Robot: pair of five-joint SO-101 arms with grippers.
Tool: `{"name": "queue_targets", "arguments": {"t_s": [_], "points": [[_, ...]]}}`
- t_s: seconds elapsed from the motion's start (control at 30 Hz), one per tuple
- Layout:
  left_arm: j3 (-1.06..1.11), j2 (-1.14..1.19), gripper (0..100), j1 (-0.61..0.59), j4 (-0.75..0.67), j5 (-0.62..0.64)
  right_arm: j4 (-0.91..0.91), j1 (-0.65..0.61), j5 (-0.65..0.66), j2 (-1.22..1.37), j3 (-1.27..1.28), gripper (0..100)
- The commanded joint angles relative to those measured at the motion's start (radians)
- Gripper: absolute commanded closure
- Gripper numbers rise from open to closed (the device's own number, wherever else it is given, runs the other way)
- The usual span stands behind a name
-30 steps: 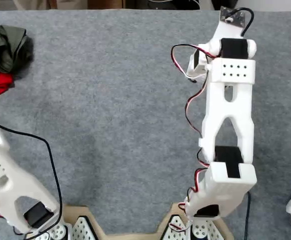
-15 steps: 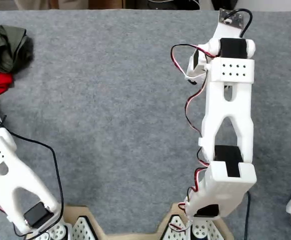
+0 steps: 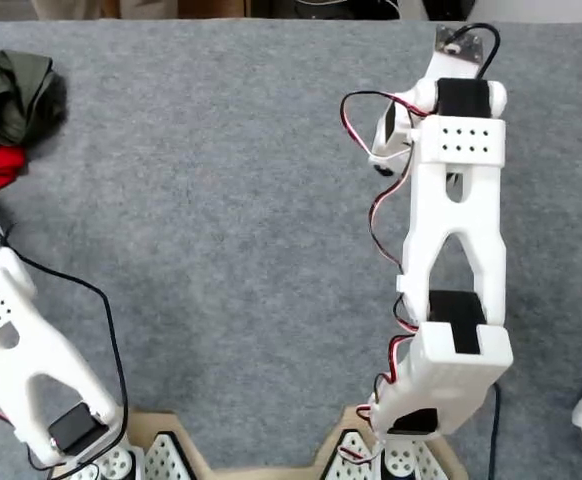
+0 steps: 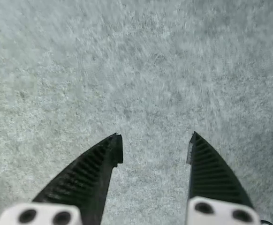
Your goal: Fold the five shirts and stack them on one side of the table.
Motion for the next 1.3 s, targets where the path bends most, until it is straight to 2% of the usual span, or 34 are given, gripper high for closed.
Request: {"name": "queue_targets", "arguments": {"t_s": [0.0, 0.13, 0.33, 0.43, 0.53, 0.67, 0.87, 1.07, 1.17, 1.27], "points": [[-0.054, -0.193, 98, 0.038, 0.446, 0.077, -0.002, -0.005, -0.009, -0.005, 0.013, 77.4], [-0.075, -0.326, 98, 0.081, 0.81, 0.077, -0.002, 0.012, -0.011, -0.005, 0.012, 77.4], [-0.075, -0.522, 98, 0.204, 1.247, 0.083, 0.005, 0.067, -0.011, -0.01, 0.012, 77.4], [-0.066, -0.624, 98, 0.321, 1.398, 0.133, 0.006, 0.114, -0.011, -0.01, 0.012, 77.4], [-0.075, -0.719, 98, 0.46, 1.491, 0.192, 0.006, 0.177, -0.005, -0.01, 0.012, 77.4], [-0.043, -0.852, 98, 0.704, 1.579, 0.255, 0.015, 0.285, 0.011, -0.01, 0.005, 77.5], [0.176, -1.015, 98, 1.128, 1.583, 0.275, 0.06, 0.4, 0.348, -0.033, 0.012, 77.5], [0.368, -1.211, 98, 1.514, 1.585, 0.267, 0.06, 0.515, 0.569, -0.065, 0.013, 77.5], [0.413, -1.296, 98, 1.587, 1.585, 0.239, 0.064, 0.552, 0.674, -0.065, 0.013, 77.2], [0.425, -1.32, 94, 1.498, 1.585, 0.224, 0.066, 0.575, 0.726, -0.067, 0.013, 77.1]]}}
